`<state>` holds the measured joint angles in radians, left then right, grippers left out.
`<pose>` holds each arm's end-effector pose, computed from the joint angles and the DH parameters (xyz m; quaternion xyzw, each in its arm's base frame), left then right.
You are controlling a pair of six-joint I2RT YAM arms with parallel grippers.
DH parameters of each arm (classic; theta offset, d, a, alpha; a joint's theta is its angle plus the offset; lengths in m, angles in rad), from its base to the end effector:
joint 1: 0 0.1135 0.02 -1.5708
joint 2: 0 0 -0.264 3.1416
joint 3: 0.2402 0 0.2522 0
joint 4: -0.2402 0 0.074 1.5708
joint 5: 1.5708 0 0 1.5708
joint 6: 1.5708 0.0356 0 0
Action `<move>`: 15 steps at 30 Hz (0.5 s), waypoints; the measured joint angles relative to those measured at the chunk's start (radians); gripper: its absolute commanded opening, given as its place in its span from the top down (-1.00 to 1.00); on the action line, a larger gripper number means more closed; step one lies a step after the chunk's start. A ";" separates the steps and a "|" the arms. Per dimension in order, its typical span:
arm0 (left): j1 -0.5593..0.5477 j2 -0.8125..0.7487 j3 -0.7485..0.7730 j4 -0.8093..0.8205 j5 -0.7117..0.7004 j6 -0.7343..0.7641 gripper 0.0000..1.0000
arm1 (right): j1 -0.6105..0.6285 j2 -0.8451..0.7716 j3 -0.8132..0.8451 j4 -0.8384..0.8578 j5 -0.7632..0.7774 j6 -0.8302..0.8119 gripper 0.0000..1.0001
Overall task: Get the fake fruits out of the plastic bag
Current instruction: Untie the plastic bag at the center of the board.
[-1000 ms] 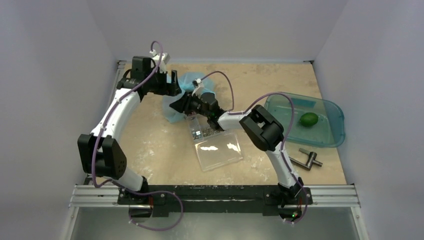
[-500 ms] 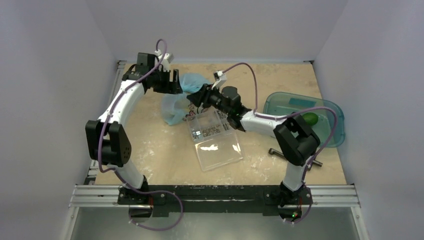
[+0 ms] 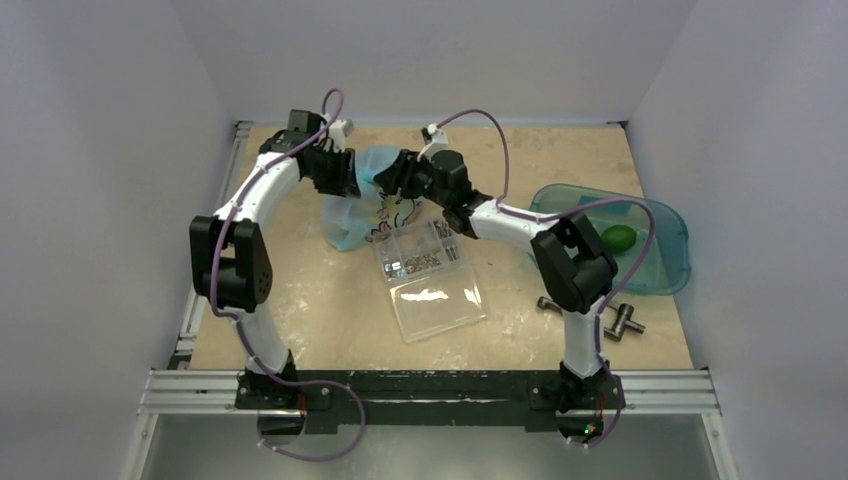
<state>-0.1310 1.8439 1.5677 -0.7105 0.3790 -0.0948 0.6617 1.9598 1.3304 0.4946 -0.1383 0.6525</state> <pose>0.3971 -0.0656 0.2693 0.0713 0.9394 -0.2111 0.2606 0.3613 0.2876 0.2474 -0.0489 0.7511 0.4421 0.4879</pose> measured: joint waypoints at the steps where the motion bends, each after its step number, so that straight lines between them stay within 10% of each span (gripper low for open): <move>1: 0.000 0.004 0.003 -0.005 -0.003 0.001 0.36 | 0.000 0.018 0.018 -0.010 0.005 0.018 -0.02; 8: 0.000 0.008 0.013 -0.022 -0.015 -0.010 0.99 | 0.000 0.119 0.100 -0.061 0.053 0.174 -0.08; 15: 0.000 0.008 0.018 -0.025 -0.003 -0.024 1.00 | 0.006 0.193 0.177 -0.124 0.125 0.278 -0.10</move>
<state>-0.1310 1.8515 1.5860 -0.7353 0.3759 -0.1188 0.6674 2.1532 1.5070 0.3702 -0.0132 0.9306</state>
